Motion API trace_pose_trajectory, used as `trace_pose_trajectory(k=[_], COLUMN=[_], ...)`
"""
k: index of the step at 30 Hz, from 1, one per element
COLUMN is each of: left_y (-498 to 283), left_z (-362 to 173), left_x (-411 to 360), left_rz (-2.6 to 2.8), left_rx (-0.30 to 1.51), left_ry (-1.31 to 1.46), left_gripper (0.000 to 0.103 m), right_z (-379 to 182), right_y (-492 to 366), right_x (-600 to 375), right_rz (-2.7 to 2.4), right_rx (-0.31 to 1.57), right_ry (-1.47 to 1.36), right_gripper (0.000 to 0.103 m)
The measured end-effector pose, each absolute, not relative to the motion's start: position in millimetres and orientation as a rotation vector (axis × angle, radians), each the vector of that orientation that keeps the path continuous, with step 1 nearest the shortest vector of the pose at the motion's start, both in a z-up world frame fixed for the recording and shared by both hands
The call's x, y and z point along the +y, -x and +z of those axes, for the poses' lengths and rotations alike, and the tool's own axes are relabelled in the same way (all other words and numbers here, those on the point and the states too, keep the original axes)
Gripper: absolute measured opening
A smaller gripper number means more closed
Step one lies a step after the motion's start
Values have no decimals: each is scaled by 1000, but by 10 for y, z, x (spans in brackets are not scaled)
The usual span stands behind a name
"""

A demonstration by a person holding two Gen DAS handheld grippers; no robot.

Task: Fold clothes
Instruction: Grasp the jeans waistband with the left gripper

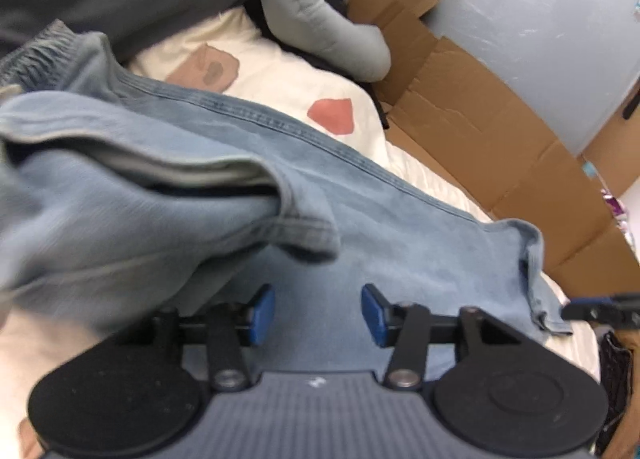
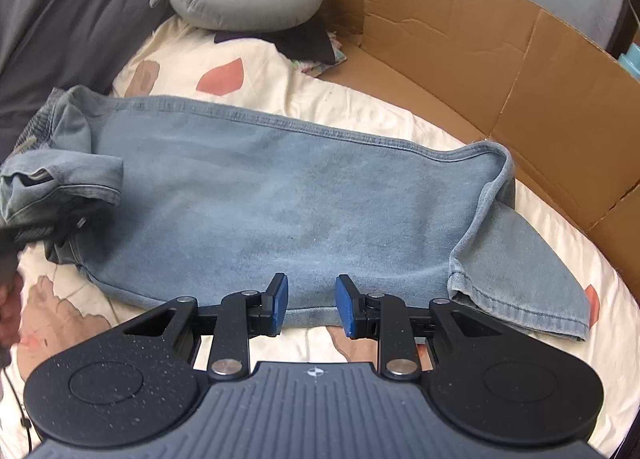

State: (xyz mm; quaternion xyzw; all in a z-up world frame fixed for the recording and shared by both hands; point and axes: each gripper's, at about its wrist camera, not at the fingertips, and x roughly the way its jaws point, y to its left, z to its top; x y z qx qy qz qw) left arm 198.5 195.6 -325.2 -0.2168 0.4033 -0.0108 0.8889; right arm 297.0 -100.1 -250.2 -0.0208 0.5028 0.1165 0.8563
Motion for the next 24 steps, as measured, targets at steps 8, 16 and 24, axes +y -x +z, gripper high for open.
trace_pose_trajectory(k=[8,16,24], left_y=[-1273,-895,-890], left_z=[-3009,-3207,-3561], left_x=[2433,3306,3776], left_rz=[84,361,457], left_rx=[838,897,920], left_ry=[380,277,265], left_gripper=[65,71,73], right_z=[-2392,-2451,-2565], right_y=[-2916,-2866,-2814], right_x=[-913,-798,-708], right_rz=[277,300,322], right_rx=[1032,1047,1071], right_ry=[48,82,122], right_gripper=[33,33,33])
